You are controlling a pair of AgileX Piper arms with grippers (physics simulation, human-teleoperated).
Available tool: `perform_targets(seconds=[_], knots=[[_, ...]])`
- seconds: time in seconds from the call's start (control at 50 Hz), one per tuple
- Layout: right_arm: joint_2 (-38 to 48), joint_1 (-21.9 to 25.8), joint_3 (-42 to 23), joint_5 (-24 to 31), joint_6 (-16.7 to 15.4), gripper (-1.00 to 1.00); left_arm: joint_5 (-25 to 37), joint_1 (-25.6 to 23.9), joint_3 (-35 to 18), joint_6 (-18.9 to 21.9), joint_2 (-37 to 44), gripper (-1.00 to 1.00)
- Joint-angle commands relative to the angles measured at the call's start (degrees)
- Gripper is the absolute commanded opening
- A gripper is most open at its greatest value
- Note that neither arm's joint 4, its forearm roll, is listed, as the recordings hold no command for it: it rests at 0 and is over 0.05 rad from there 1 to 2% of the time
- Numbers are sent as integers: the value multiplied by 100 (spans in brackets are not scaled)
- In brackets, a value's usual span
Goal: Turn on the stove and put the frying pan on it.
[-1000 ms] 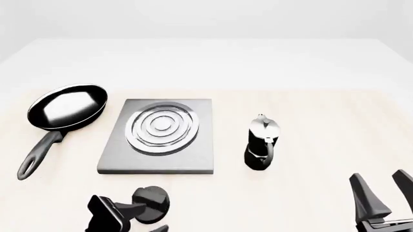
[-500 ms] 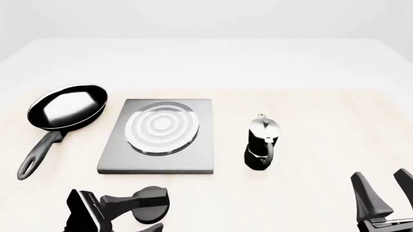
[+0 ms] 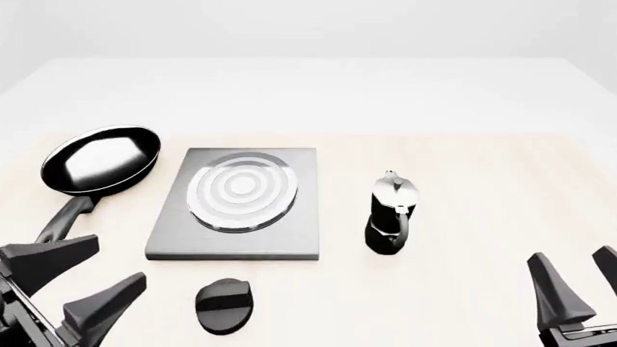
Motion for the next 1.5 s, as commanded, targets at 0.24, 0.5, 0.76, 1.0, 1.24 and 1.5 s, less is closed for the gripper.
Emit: perform_targets(seconds=[0.24,0.5,0.76,1.0,1.24,1.5], knots=[[3,224,-74,47,-72,100,749,2058,-468,934,-57,100],[2,275,-46,9,-23,100,1,3242,-624,1320,1081,100],[2,307,-10,6,-51,100,-884,3904,-671,1678,2270,100],[-1,284,-142,101,-116,100,-1575,4406,-934,1928,3408,100],[-1,265,-205,157,-164,100,-1791,4771,-1154,2278,3991,100],[0,236,-213,176,-187,100,-1983,4887,-1159,2529,4368,100]])
